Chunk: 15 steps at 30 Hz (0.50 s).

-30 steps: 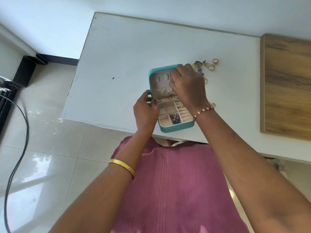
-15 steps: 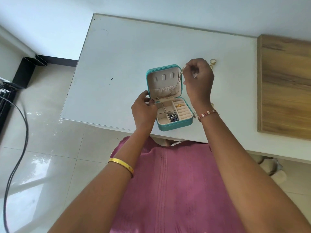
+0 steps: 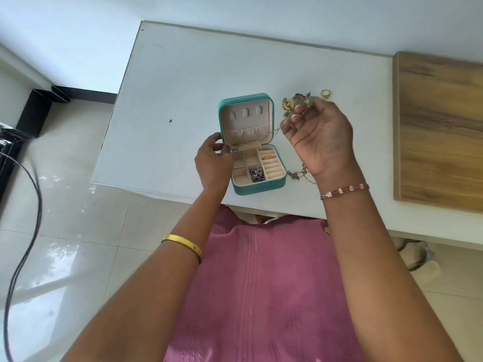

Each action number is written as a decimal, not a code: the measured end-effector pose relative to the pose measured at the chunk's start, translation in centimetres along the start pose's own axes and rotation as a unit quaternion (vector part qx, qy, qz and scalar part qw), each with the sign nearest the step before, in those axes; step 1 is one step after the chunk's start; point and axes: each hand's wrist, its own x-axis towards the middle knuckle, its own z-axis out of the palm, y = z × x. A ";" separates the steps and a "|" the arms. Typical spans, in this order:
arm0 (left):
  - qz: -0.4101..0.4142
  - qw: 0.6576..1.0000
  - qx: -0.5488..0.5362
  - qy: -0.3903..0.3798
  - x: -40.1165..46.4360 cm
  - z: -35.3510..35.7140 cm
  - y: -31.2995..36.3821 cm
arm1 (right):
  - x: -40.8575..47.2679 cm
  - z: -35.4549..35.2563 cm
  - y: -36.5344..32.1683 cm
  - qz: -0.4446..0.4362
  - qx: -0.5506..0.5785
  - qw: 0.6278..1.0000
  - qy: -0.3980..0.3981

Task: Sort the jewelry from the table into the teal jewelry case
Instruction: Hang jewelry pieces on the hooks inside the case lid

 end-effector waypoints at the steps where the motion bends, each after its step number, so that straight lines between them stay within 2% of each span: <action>1: 0.001 1.000 0.001 0.000 0.1 0.0 0.0 | -0.4 0.3 -0.3 -0.003 0.037 0.999 -0.010; 5: 0.001 1.000 -0.005 0.001 0.4 0.1 0.1 | -1.4 0.9 -0.8 -0.004 0.115 0.992 -0.050; 15: 0.001 0.999 -0.032 0.030 2.2 -0.5 0.7 | -2.2 3.1 -1.8 -0.009 0.145 0.985 -0.094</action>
